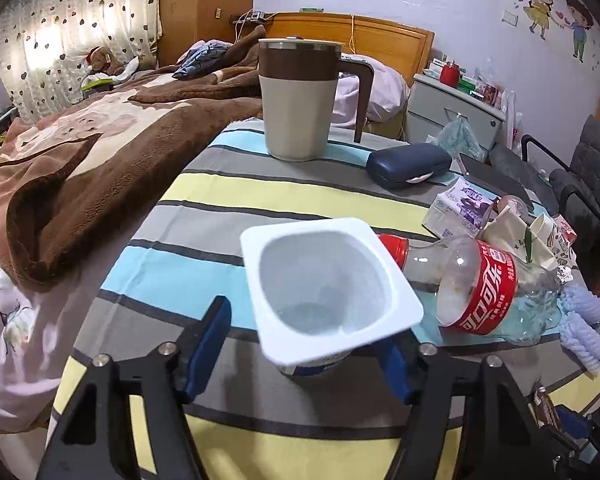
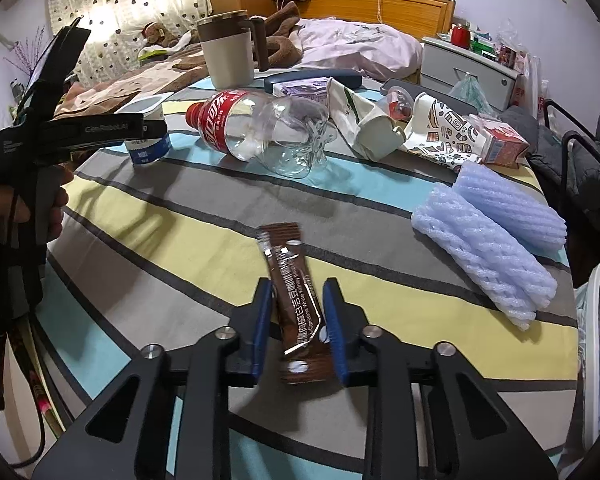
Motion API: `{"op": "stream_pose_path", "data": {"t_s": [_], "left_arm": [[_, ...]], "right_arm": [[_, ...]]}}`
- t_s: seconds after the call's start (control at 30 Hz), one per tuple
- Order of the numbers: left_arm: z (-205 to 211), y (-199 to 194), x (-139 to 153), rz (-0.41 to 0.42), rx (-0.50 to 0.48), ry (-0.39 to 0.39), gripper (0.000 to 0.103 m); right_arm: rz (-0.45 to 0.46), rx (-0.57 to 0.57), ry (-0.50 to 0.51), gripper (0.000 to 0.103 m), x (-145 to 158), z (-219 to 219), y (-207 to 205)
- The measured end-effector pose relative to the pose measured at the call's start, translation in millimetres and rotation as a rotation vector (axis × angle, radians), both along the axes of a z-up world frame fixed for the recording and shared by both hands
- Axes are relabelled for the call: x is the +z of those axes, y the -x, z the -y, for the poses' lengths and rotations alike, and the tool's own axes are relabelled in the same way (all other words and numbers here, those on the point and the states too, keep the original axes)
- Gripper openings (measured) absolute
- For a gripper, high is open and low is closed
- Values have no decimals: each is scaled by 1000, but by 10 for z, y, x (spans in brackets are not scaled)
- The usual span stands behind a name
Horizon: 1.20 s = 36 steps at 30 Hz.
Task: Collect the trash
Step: 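Carry the wrapper and yogurt cup over the white trash bin with both tools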
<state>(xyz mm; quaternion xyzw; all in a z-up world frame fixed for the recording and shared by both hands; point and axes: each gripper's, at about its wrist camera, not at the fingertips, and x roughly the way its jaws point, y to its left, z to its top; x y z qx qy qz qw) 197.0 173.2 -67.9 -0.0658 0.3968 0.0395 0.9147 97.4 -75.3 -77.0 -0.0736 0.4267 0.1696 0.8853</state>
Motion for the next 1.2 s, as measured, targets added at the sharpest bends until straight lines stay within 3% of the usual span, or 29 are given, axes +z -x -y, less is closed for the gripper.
{"op": "stream_pose_path", "data": {"t_s": [0.1,0.43,0.77,1.2], "left_arm": [[21,5,12,7,-6,-12,51],[159,196,186,72,-50,-39,51],[524,614,580,136,-142,8,51],[1448,928,885,205,-317,20,51]], "right_arm": [[1,1,-10,23,4,7,2],[29,-15,-38,22,65,57,22],[122,-76,-61,22,344,254,147],[234,-217,-64,22,649,899,335]]}}
